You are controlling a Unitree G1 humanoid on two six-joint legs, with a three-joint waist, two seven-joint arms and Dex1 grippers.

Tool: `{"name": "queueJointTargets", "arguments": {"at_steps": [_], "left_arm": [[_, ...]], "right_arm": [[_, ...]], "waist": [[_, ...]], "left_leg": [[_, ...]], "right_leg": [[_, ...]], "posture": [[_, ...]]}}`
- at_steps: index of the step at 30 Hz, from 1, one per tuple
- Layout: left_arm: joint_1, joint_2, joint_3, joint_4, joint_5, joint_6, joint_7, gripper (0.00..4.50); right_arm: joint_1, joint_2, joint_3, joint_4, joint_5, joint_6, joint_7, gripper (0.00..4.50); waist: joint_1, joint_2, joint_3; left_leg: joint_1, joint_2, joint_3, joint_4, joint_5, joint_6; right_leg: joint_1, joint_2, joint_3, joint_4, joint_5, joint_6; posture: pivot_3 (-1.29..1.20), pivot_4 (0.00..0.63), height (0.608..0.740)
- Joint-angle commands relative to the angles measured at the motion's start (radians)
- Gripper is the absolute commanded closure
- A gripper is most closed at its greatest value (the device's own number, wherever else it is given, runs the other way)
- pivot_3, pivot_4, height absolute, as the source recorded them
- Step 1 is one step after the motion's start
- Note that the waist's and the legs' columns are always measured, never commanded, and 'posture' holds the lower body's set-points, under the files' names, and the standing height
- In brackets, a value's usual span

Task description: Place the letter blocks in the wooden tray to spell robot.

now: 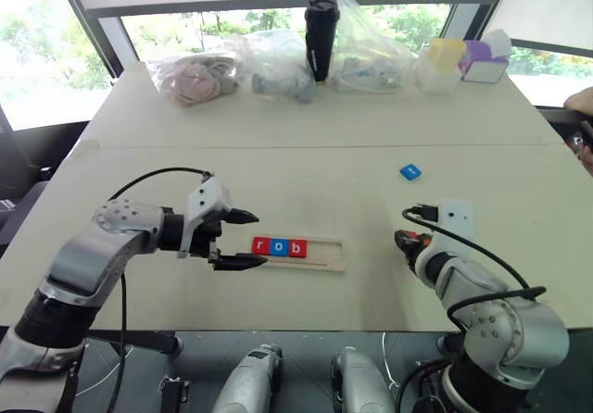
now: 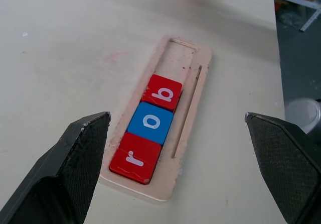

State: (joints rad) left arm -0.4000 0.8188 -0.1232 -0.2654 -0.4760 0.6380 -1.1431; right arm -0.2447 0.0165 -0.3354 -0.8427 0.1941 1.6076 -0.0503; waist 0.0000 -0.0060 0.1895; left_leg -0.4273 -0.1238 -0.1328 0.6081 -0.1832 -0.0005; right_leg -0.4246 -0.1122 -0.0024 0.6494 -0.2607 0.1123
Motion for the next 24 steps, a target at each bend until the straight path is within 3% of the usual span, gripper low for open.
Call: {"name": "queueJointTargets", "arguments": {"at_steps": [1,6,10,12,15,18,24], "left_arm": [[-0.016,0.001,0.008,0.0,0.009,-0.025,-0.007,0.0],[-0.004,0.002,0.012,-0.005,0.011,-0.025,-0.006,0.0],[-0.002,0.001,0.013,-0.007,0.009,-0.024,-0.003,0.0],[-0.001,0.001,0.014,-0.006,0.009,-0.024,-0.002,0.0],[0.002,0.003,0.013,0.006,0.014,-0.035,-0.008,0.0],[-0.002,0.001,0.008,0.011,0.017,-0.041,-0.014,0.0],[-0.016,0.004,-0.001,-0.033,0.014,-0.041,-0.022,0.0]], "right_arm": [[0.004,0.03,0.03,-0.046,-0.011,0.007,-0.014,2.79],[0.0,0.025,0.051,-0.05,-0.02,0.007,-0.005,0.18],[-0.018,-0.067,0.077,-0.059,0.035,0.007,0.082,0.08],[-0.023,-0.205,0.116,-0.064,0.032,-0.038,0.123,0.08],[0.002,-0.424,0.038,0.007,0.163,-0.267,0.42,0.08],[0.127,-0.583,-0.025,0.078,0.286,-0.495,0.737,0.08],[0.241,-0.725,0.025,0.349,0.236,-0.83,0.932,0.08]], "waist": [[-0.007,0.0,0.0],[-0.013,0.0,0.0],[-0.013,0.0,0.0],[-0.013,0.0,0.0],[-0.01,0.0,0.0],[-0.009,-0.001,0.0],[-0.013,-0.002,0.0]], "left_leg": [[0.0,0.0,0.0,0.0,0.0,0.0],[0.0,0.0,0.0,0.0,0.0,0.0],[0.0,0.0,0.0,0.0,0.0,0.0],[0.0,0.0,0.0,0.0,0.0,0.0],[0.0,-0.001,0.0,0.001,0.0,0.0],[0.0,0.0,0.0,0.0,0.0,0.001],[0.001,0.0,0.001,0.003,-0.001,0.002]], "right_leg": [[0.0,0.0,0.0,0.0,0.0,0.0],[0.0,0.0,0.0,0.0,0.0,0.0],[0.0,0.0,0.0,0.0,0.0,0.0],[0.0,0.0,0.0,0.0,0.0,0.001],[0.002,-0.001,-0.001,-0.002,0.0,0.001],[0.006,-0.001,-0.002,-0.003,0.0,0.002],[0.009,-0.001,-0.002,-0.003,-0.001,0.003]], "posture": [[0.0,0.15,0.74],[0.0,0.15,0.74],[0.0,0.15,0.74],[0.0,0.15,0.74],[0.0,0.15,0.74],[0.0,0.15,0.74],[0.0,0.15,0.74]]}}
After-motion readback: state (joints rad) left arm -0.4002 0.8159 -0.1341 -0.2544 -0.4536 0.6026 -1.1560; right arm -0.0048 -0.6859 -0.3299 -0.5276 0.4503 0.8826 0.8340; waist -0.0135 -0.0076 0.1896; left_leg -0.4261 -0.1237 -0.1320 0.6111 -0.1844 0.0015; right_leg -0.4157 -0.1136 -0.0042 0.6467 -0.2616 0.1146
